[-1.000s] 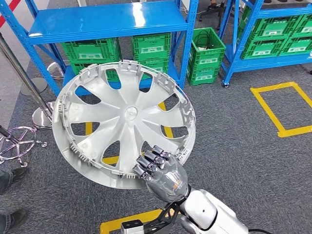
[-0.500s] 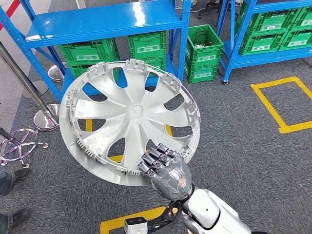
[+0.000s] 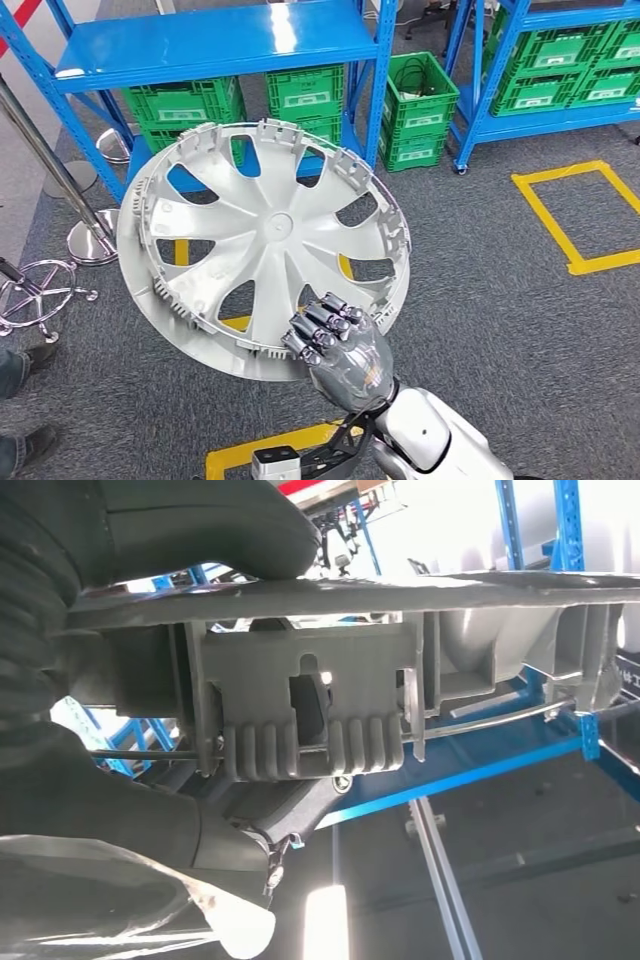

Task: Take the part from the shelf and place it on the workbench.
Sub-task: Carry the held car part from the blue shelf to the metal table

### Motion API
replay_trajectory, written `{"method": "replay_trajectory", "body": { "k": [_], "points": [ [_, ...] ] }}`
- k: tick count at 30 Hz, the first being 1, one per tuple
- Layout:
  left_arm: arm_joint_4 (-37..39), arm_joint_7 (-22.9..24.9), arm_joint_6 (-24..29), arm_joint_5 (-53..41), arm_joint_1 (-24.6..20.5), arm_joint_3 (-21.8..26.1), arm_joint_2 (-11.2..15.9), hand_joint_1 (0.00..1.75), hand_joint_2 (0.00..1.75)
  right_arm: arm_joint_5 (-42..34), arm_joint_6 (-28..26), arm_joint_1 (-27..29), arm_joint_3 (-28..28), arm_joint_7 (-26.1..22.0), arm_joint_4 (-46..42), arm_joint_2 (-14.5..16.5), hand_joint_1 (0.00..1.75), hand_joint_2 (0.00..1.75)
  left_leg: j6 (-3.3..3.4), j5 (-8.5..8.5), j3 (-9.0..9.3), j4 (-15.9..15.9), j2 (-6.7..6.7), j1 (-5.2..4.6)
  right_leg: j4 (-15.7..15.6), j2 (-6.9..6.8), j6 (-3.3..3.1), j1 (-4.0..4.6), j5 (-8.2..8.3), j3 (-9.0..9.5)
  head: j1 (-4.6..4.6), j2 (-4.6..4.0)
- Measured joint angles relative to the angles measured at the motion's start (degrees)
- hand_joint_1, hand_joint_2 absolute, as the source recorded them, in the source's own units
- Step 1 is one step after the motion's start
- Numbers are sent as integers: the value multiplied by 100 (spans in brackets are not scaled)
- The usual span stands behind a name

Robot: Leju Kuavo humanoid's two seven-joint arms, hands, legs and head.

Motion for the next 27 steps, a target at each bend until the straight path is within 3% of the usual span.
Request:
{"method": "replay_trajectory", "body": {
  "k": [2,4,5,6,8,10,12,13,18,19,20,22,23,25,27],
  "points": [
    [0,13,17,-8,-17,0,-7,0,175,1,0,-13,1,11,-10,1,168,175,9,20,-4,-26,59,14,676,3,41,-14,-362,-325,17,0],
    [-1,28,31,-15,-25,0,-10,0,175,3,0,0,-1,-12,-14,0,168,175,-7,9,-32,3,130,25,1235,-3,102,-45,-528,-597,26,0],
    [-1,39,32,-19,-30,0,-13,0,175,4,0,7,-8,-39,-15,0,168,175,-27,-3,-47,30,166,39,1215,-14,133,-64,-448,-590,26,-1],
    [-1,49,32,-20,-36,0,-19,0,175,3,0,12,-25,-77,-21,0,168,175,-60,-24,-64,74,206,63,963,-45,166,-87,-273,-462,26,-1],
    [1,74,32,-20,-56,3,-10,0,175,1,0,11,-80,-147,-46,0,168,175,-162,-93,-102,209,276,87,248,-244,226,-112,13,-99,39,0],
    [2,97,29,-17,-77,7,6,0,175,-1,0,12,-144,-207,-87,1,168,175,-247,-159,-131,347,329,69,-41,-369,159,-115,62,60,49,1],
    [3,116,20,-14,-90,10,-2,0,175,-1,0,36,-219,-307,-134,3,168,175,-279,-171,-135,399,387,64,12,-280,20,-113,68,40,30,0],
    [4,122,15,-14,-95,11,-6,0,175,-1,0,50,-252,-356,-153,4,168,175,-288,-164,-133,399,416,68,24,-241,-16,-110,78,20,15,-1],
    [2,123,-1,-25,-110,13,-15,0,175,-2,0,77,-320,-461,-182,4,168,175,-313,-181,-141,416,441,92,27,-171,-65,-110,108,2,12,-1],
    [2,130,-21,-60,-130,13,-19,0,175,-3,0,99,-393,-581,-214,9,168,175,-328,-330,-201,590,345,104,25,-126,-92,-110,125,-11,6,-1],
    [2,171,-41,-144,-159,9,-26,0,175,-2,0,170,-562,-830,-284,26,168,175,-334,-597,-369,1052,224,111,24,-33,-126,-100,146,-34,-3,-1],
    [2,274,-62,-343,-223,-10,-36,0,175,4,0,382,-1012,-1390,-476,68,168,175,-272,-902,-544,1674,-42,97,25,237,-177,-60,187,-72,-19,-1],
    [2,319,-56,-413,-247,-23,-40,0,175,7,0,481,-1205,-1579,-560,89,168,175,-206,-819,-481,1616,-135,77,26,371,-184,-37,199,-80,-24,-1],
    [2,331,-49,-440,-281,-39,-30,0,175,7,0,565,-1378,-1667,-645,111,168,175,-72,-498,-121,874,-434,61,21,543,-160,-36,221,-92,-14,0],
    [2,331,-32,-467,-305,-45,-18,0,175,2,0,639,-1534,-1840,-724,152,168,175,-11,-440,18,556,-614,44,4,677,-95,-77,260,-137,-26,0]
  ]
}}
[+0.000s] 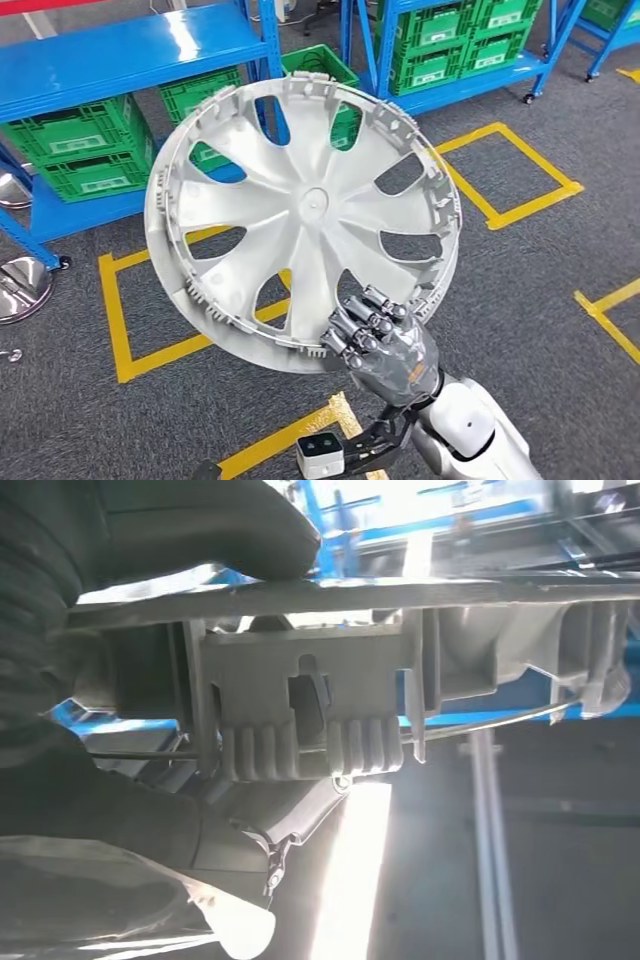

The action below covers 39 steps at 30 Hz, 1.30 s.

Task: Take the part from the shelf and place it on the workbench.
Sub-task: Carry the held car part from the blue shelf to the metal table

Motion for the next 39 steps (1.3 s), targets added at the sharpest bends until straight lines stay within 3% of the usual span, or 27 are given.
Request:
{"method": "replay_trajectory", "body": {
  "k": [2,3,4,6,8,9,10,11,12,14,15,17,19,20,22,23,24,25,26,27,29,31,32,33,35,37,39],
  "points": [
    [-2,0,20,-52,-17,-4,-14,0,175,-4,0,144,-236,-339,-122,59,168,175,-10,16,24,-115,108,-3,-39,111,86,-28,47,-57,-23,-1],
    [-4,0,25,-90,-24,-7,-22,0,175,-4,-1,243,-377,-520,-197,84,168,175,-18,41,45,-197,183,10,-24,53,114,-17,27,-100,-16,-1],
    [-5,-1,23,-129,-25,-11,-33,0,175,-2,-1,344,-514,-686,-270,103,168,175,-20,74,64,-274,263,24,79,-87,135,0,-54,-177,4,0],
    [-7,-1,3,-221,6,-31,-49,0,175,2,-1,540,-764,-951,-406,137,168,175,-10,119,77,-350,428,18,633,-464,162,29,-386,-451,48,0],
    [-7,1,-12,-295,76,-62,-73,0,175,4,0,724,-970,-1134,-513,160,168,175,-1,122,68,-347,592,-8,1301,-619,197,27,-679,-734,65,-1],
    [-6,3,-9,-320,110,-77,-87,0,175,5,0,813,-1065,-1201,-553,163,168,175,0,120,65,-347,672,-18,1433,-641,211,27,-698,-772,66,-1],
    [-5,5,1,-334,136,-91,-103,0,175,7,0,890,-1150,-1244,-585,165,168,175,-1,120,62,-345,746,-24,1347,-659,218,27,-618,-698,66,-1],
    [-5,8,12,-342,154,-103,-121,0,175,8,0,960,-1235,-1278,-620,165,168,175,-5,117,61,-342,818,-29,1054,-698,215,29,-463,-510,68,0],
    [-5,9,18,-339,162,-111,-134,0,175,8,0,1012,-1301,-1296,-648,165,168,175,-14,112,64,-332,873,-37,620,-794,205,35,-296,-247,70,1],
    [-5,9,21,-331,174,-119,-155,0,175,9,0,1077,-1405,-1330,-701,162,168,175,-60,91,69,-304,965,-70,-55,-975,136,62,-116,176,69,2],
    [-5,10,14,-327,182,-121,-161,0,175,9,0,1095,-1448,-1347,-720,155,168,175,-89,88,73,-292,1004,-84,-189,-1017,94,77,-100,260,67,2],
    [-5,15,1,-322,198,-122,-174,0,175,8,0,1124,-1514,-1362,-748,114,168,175,-146,96,80,-285,1082,-92,-212,-927,14,83,-76,248,63,1],
    [-5,20,-1,-314,206,-121,-182,0,175,9,0,1148,-1557,-1360,-762,58,168,175,-211,-25,41,-164,949,-69,-232,-835,-54,58,-24,224,55,1],
    [-5,20,-1,-310,213,-121,-183,0,175,10,0,1152,-1571,-1358,-766,38,168,175,-244,-188,-41,53,819,-52,-244,-789,-87,42,2,212,48,1],
    [-5,20,-1,-302,234,-120,-183,0,175,12,0,1158,-1592,-1356,-768,16,168,175,-287,-621,-335,796,598,-26,-242,-685,-121,35,34,171,35,1],
    [-5,20,-1,-297,241,-120,-183,0,175,13,0,1162,-1598,-1356,-768,10,168,175,-296,-779,-477,1161,568,-21,-239,-627,-125,37,47,153,33,0],
    [-5,20,-1,-293,243,-119,-183,0,175,13,0,1165,-1604,-1356,-768,4,168,175,-297,-828,-545,1368,558,-19,-236,-563,-123,38,58,140,33,1],
    [-5,20,-1,-290,243,-119,-183,0,175,13,0,1167,-1609,-1356,-768,-2,168,175,-291,-764,-515,1360,550,-17,-232,-496,-116,38,67,133,32,1],
    [-5,20,-1,-290,243,-119,-183,0,175,14,0,1168,-1612,-1356,-768,-9,168,175,-277,-586,-367,1097,529,-13,-228,-424,-106,37,75,132,32,0],
    [-5,20,-2,-290,244,-119,-183,0,175,14,0,1169,-1614,-1354,-768,-17,168,175,-256,-363,-155,682,463,-7,-223,-354,-96,36,82,132,31,1],
    [-2,19,-3,-283,242,-119,-183,0,175,14,0,1166,-1615,-1331,-768,-47,168,175,-207,-103,204,-68,216,6,-209,-228,-47,35,108,100,33,1],
    [1,18,-4,-268,238,-119,-187,0,175,13,0,1171,-1615,-1276,-768,-90,168,175,-179,-103,286,-283,87,-3,-211,-126,33,12,152,42,35,1],
    [2,17,-8,-264,236,-119,-192,0,175,13,0,1187,-1616,-1247,-770,-116,168,175,-159,-89,282,-305,133,-12,-223,-72,79,-3,177,18,32,1],
    [2,17,-13,-265,234,-119,-199,0,175,13,0,1217,-1619,-1226,-774,-142,168,175,-128,-64,281,-327,193,-11,-218,-87,114,-14,178,-12,35,1],
    [1,16,-19,-267,228,-118,-226,0,175,13,0,1266,-1622,-1197,-782,-200,168,175,-52,-10,282,-387,326,-1,8,-310,161,-2,17,-160,61,0],
    [1,15,-15,-263,237,-117,-250,0,175,14,0,1286,-1622,-1169,-785,-246,168,175,-17,11,262,-401,471,-11,695,-576,188,11,-361,-486,96,1],
    [2,15,-12,-260,254,-117,-256,0,175,15,0,1320,-1620,-1121,-785,-274,168,175,-13,14,239,-390,629,-28,1363,-635,215,10,-609,-768,107,2]
  ]
}}
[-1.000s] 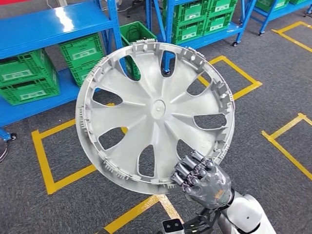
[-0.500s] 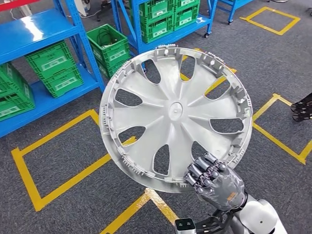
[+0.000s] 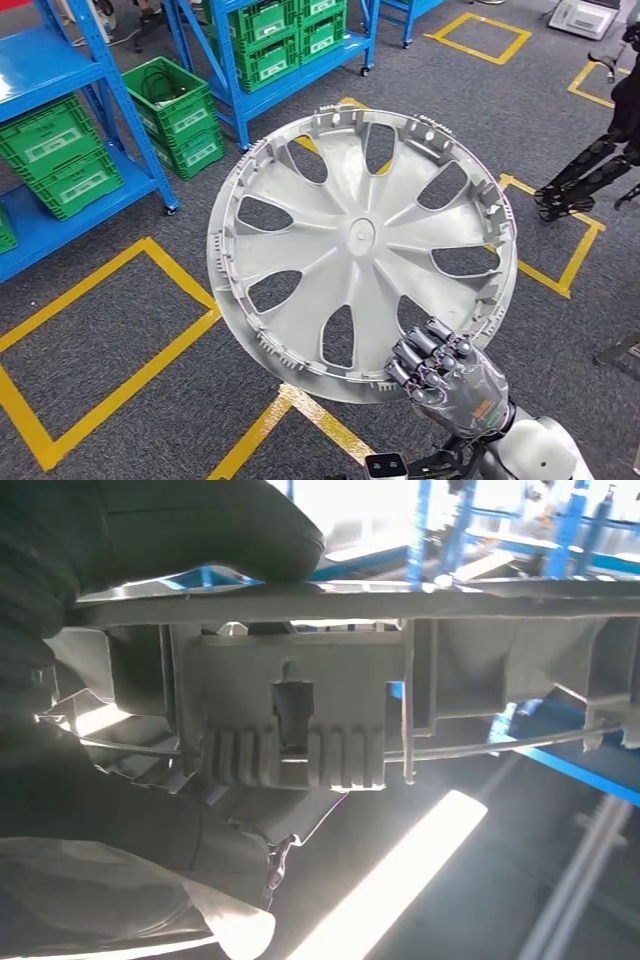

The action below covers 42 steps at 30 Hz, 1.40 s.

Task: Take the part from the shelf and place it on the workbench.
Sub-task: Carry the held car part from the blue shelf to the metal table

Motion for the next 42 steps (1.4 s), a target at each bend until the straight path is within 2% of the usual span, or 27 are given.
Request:
{"method": "replay_trajectory", "body": {
  "k": [1,2,4,6,7,9,11,13,14,15,16,17,18,20,22,24,26,28,30,31,32,33,34,36,38,40,42],
  "points": [
    [0,0,0,-1,3,0,-2,0,175,0,0,20,1,35,0,-13,168,175,0,-1,-6,5,76,-6,61,-11,5,0,25,0,0,0],
    [0,0,0,-1,2,0,-6,0,175,0,0,36,1,76,0,-29,168,175,-3,-5,-8,12,145,-9,-125,-37,1,0,150,127,1,0],
    [0,0,1,-4,-4,0,-19,0,175,0,0,47,2,159,0,-58,168,175,-30,-27,-3,34,264,-25,-951,-251,-26,24,457,614,4,-1],
    [0,0,3,-7,-8,0,-26,0,175,-1,0,48,3,233,0,-74,168,175,-76,-54,-4,65,356,-62,-1511,-431,-97,56,580,940,1,-1],
    [0,0,6,-8,-8,1,-26,0,175,-1,0,51,4,266,0,-77,168,175,-96,-61,-4,74,400,-79,-1568,-443,-133,72,562,966,-3,0],
    [0,0,20,-9,-10,2,-22,0,175,-1,0,67,4,320,0,-80,168,175,-136,-81,0,91,473,-79,-1566,-311,-202,63,595,942,-9,0],
    [0,0,41,-13,-12,2,-20,0,175,0,0,78,5,351,0,-81,168,175,-196,-262,-66,293,314,-54,-1577,-198,-268,42,626,920,-19,0],
    [0,1,56,-14,-7,3,-20,0,175,0,0,79,11,361,0,-81,168,175,-238,-662,-330,956,37,-31,-1581,-82,-317,30,650,897,-39,0],
    [0,2,60,-13,-3,4,-17,0,175,1,0,81,14,362,0,-81,168,175,-245,-852,-506,1372,-35,-27,-1579,-16,-329,32,657,885,-44,0],
    [0,2,62,-11,-1,5,-15,0,175,1,0,83,16,362,0,-81,168,175,-246,-954,-638,1682,-64,-25,-1576,56,-336,33,663,877,-45,0],
    [0,2,63,-10,-3,7,-13,0,175,1,0,86,16,362,0,-81,168,175,-242,-941,-689,1803,-75,-25,-1573,131,-339,35,668,873,-46,0],
    [0,2,63,-11,-5,8,-11,0,175,1,0,87,17,362,0,-81,168,175,-231,-805,-628,1674,-88,-23,-1568,209,-338,35,672,873,-46,0],
    [0,3,63,-15,-7,9,-8,0,175,0,0,87,17,362,0,-81,168,175,-213,-582,-471,1332,-133,-19,-1562,289,-333,35,676,875,-46,0],
    [1,17,63,-27,-2,9,5,0,175,1,0,81,21,363,0,-81,168,175,-164,-211,-127,542,-420,6,-1544,441,-301,33,692,853,-42,0],
    [2,45,67,-44,-1,9,19,0,175,0,0,70,24,364,0,-81,168,175,-139,-130,6,175,-638,17,-1530,574,-231,16,729,782,-42,0],
    [2,71,70,-61,-2,9,28,0,175,-1,0,71,26,364,0,-81,168,175,-112,-127,5,120,-555,12,-1542,686,-144,-10,777,716,-46,0],
    [2,81,69,-80,-4,9,34,0,175,1,0,76,29,364,1,-81,168,175,-50,-79,16,59,-403,22,-1417,490,-91,2,694,605,-27,-1],
    [2,89,58,-105,-6,8,39,0,175,2,0,53,43,363,2,-79,168,175,-8,-52,17,23,-232,17,-849,132,-66,23,375,324,13,-1],
    [2,102,41,-131,6,7,51,0,175,2,0,34,61,357,3,-76,168,175,1,-53,5,27,-57,-3,-122,4,-40,20,60,10,32,0],
    [2,110,31,-144,8,7,58,0,175,2,0,34,66,351,3,-76,168,175,2,-55,3,28,30,-10,48,-13,-32,18,24,-46,31,0],
    [2,116,21,-157,3,8,62,0,175,2,0,34,68,341,4,-75,168,175,1,-57,2,29,108,-15,-14,-30,-31,18,94,16,32,0],
    [2,124,13,-170,-9,8,63,0,175,2,0,35,69,325,4,-74,168,175,-5,-62,6,32,179,-18,-305,-70,-36,19,247,199,32,0],
    [2,131,5,-181,-24,8,63,0,175,2,0,32,69,307,4,-72,168,175,-18,-71,12,38,243,-20,-733,-163,-45,24,406,451,32,0],
    [2,140,0,-196,-51,7,67,0,175,2,0,23,69,264,3,-58,168,175,-60,-93,21,53,347,-46,-1413,-381,-97,59,566,854,28,1],
    [2,154,-6,-204,-66,7,70,0,175,1,0,25,68,231,2,-32,168,175,-105,-105,30,64,435,-72,-1564,-425,-162,91,560,943,20,1],
    [2,168,-19,-220,-78,7,66,0,175,0,0,42,62,207,2,-11,168,175,-154,-126,39,78,487,-64,-1567,-313,-217,84,587,926,18,1],
    [2,175,-30,-244,-92,7,64,0,175,0,0,55,51,182,2,14,168,175,-213,-321,-39,312,291,-37,-1586,-197,-282,63,618,919,5,1]
  ]
}}
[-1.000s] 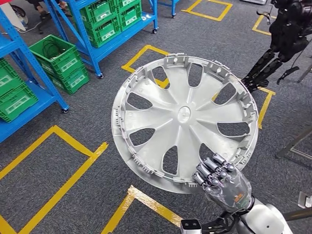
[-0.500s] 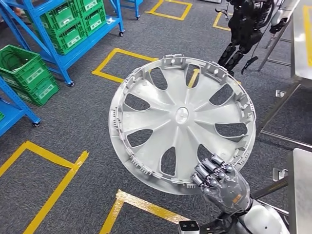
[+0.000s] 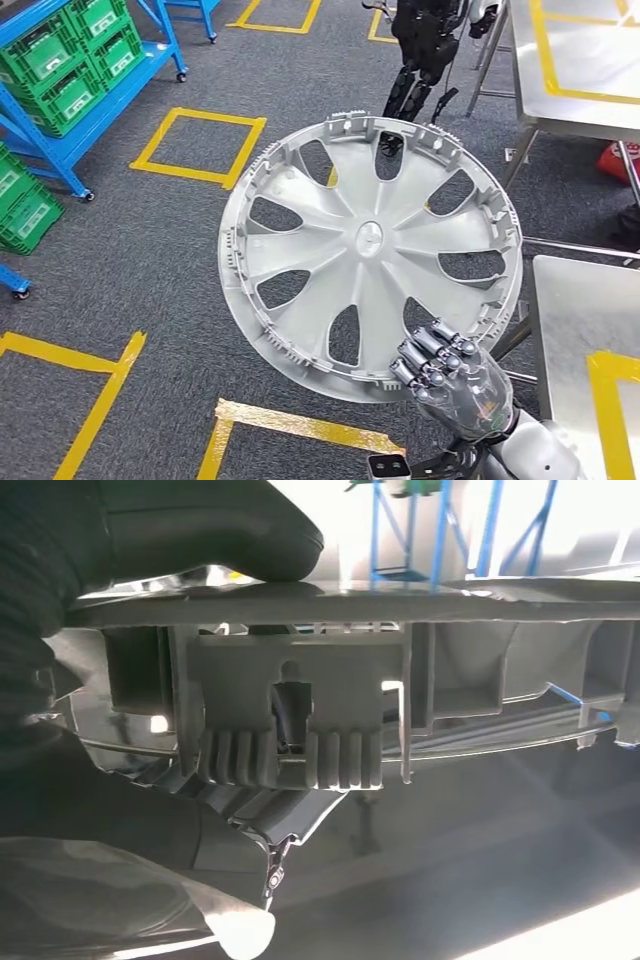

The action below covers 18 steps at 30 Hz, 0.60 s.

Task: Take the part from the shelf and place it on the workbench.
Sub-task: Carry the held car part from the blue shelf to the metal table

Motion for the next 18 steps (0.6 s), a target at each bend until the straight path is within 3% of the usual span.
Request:
{"method": "replay_trajectory", "body": {
  "k": [2,3,4,5,6,7,9,11,13,15,17,18],
  "points": [
    [0,10,-4,-15,3,0,0,0,175,0,0,8,-4,-19,0,37,168,175,-36,-399,-288,705,-283,21,-10,133,-49,-9,20,-7,-18,-1],
    [0,14,-4,-17,8,0,0,0,175,0,0,12,-6,-24,0,51,168,175,-41,-570,-465,1113,-346,24,-9,202,-61,-4,24,-11,-21,-1],
    [0,17,-7,-20,9,0,0,0,175,0,0,18,-9,-27,0,66,168,175,-41,-653,-597,1406,-371,24,-7,278,-66,0,26,-13,-22,-1],
    [0,17,-10,-22,6,0,0,0,175,0,0,24,-15,-28,0,75,168,175,-34,-609,-637,1482,-382,24,-4,358,-68,4,28,-12,-22,-1],
    [0,19,-12,-24,0,0,0,0,175,0,0,32,-22,-30,0,84,168,175,-22,-449,-569,1318,-398,25,3,440,-68,5,30,-8,-22,-1],
    [0,22,-14,-26,-4,0,0,0,175,0,0,40,-30,-30,0,92,168,175,-3,-211,-413,957,-446,29,12,524,-66,5,31,-4,-23,-1],
    [1,29,-14,-28,-2,0,4,0,175,0,0,54,-40,-27,0,107,168,175,38,137,-92,205,-712,53,37,674,-42,3,36,-21,-19,-1],
    [2,36,-14,-28,-7,0,10,0,175,-1,0,62,-45,-20,0,121,168,175,58,186,24,-119,-896,63,55,799,22,-13,66,-95,-24,-1],
    [2,46,-14,-29,-13,0,11,0,175,-2,0,83,-50,-10,0,131,168,175,88,190,27,-192,-801,59,45,911,107,-42,106,-176,-35,0],
    [2,50,-20,-32,-18,0,5,0,175,-1,0,109,-57,-4,0,134,168,175,153,235,45,-263,-652,68,184,729,160,-31,12,-293,-16,0],
    [2,50,-30,-40,-15,0,2,0,175,-1,0,118,-61,-3,0,135,168,175,197,258,55,-300,-488,58,769,358,190,-11,-303,-582,16,-1],
    [3,50,-36,-43,-5,0,4,0,175,0,0,120,-61,-4,1,137,168,175,205,259,52,-298,-404,48,1166,254,206,-15,-477,-769,27,-1]
  ]
}}
